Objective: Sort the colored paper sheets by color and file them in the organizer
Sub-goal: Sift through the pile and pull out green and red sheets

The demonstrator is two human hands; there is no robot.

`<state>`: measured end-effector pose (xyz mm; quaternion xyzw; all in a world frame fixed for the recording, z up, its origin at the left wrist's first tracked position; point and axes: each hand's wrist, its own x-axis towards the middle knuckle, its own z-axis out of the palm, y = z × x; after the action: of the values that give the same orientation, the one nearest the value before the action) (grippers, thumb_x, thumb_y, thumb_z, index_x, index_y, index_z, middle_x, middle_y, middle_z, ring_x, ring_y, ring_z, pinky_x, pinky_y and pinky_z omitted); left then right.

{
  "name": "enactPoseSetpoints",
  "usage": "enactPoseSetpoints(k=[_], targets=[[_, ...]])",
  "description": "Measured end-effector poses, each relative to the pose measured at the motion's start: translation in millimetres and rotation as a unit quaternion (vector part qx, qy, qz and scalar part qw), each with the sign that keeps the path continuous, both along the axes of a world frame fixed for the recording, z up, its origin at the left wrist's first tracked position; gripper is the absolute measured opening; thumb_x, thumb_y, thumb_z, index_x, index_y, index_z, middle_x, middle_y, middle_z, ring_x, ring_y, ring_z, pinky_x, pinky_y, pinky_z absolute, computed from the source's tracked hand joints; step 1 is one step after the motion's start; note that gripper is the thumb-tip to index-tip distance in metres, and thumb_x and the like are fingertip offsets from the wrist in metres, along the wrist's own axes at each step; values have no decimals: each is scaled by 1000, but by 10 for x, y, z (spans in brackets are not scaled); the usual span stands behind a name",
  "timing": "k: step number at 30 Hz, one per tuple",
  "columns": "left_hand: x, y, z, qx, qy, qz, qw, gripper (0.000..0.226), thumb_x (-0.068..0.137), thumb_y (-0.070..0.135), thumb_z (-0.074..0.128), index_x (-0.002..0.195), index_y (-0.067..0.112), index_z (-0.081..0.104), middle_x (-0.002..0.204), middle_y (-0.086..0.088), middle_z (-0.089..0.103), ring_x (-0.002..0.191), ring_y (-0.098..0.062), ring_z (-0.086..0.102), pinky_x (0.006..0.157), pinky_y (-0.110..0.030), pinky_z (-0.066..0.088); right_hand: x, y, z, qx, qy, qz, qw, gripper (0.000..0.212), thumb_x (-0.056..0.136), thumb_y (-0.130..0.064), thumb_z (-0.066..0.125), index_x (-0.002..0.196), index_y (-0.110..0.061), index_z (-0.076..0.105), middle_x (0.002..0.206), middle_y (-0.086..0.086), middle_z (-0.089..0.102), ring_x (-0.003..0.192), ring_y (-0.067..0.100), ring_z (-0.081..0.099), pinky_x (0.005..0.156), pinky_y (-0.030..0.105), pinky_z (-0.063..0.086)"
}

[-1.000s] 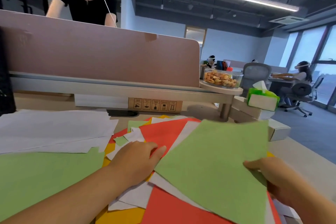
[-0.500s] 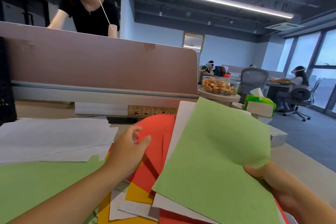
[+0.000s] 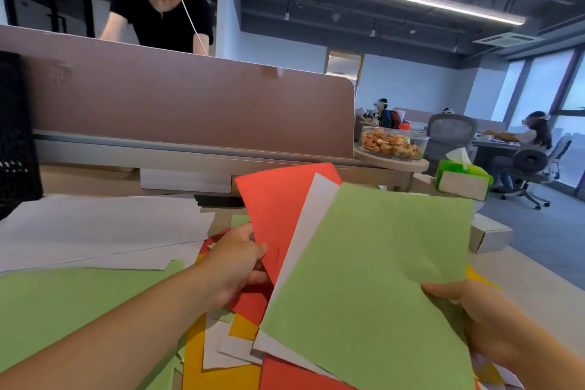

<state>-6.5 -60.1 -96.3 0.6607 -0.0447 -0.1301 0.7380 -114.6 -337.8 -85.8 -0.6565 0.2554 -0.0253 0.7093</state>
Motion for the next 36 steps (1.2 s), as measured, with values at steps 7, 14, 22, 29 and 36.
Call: enactPoseSetpoints(k=[7,14,22,29,36], targets=[[25,41,-2,73,16,19,997,30,96,-5,35,109,13,56,96,-17,65,67,-22,64,43,-25,53,63,-102,-46,-94,-23,-105,990,12,85,5,58,96,0,63,73,13,65,57,24,57,53,28,42],[-51,88,28,172,50,1,984,23,82,0,33,86,15,49,53,-6,42,35,-15,38,38,-17,31,151,-316,-123,-80,-15,-196,977,24,83,0,64,107,2,60,92,16,65,82,32,61,81,44,50],[-145,32,69,210,-19,-80,974,55,68,8,83,110,30,56,93,-1,74,81,-23,72,69,-38,59,195,-287,-173,-73,3,-174,982,26,83,2,63,110,1,61,105,21,66,89,36,63,87,52,49],[-163,5,76,243,-61,-18,968,41,91,10,60,126,27,46,95,5,64,79,-13,63,55,-23,44,55,-293,-8,-29,31,-149,988,9,92,-5,52,87,-6,59,49,10,65,57,28,63,64,41,52],[-249,-44,14,341,-162,-43,925,99,59,37,88,137,32,28,112,13,60,101,-9,59,80,-24,47,-150,-361,105,-86,107,-80,987,14,90,0,50,77,2,56,39,12,57,26,22,51,44,29,48]])
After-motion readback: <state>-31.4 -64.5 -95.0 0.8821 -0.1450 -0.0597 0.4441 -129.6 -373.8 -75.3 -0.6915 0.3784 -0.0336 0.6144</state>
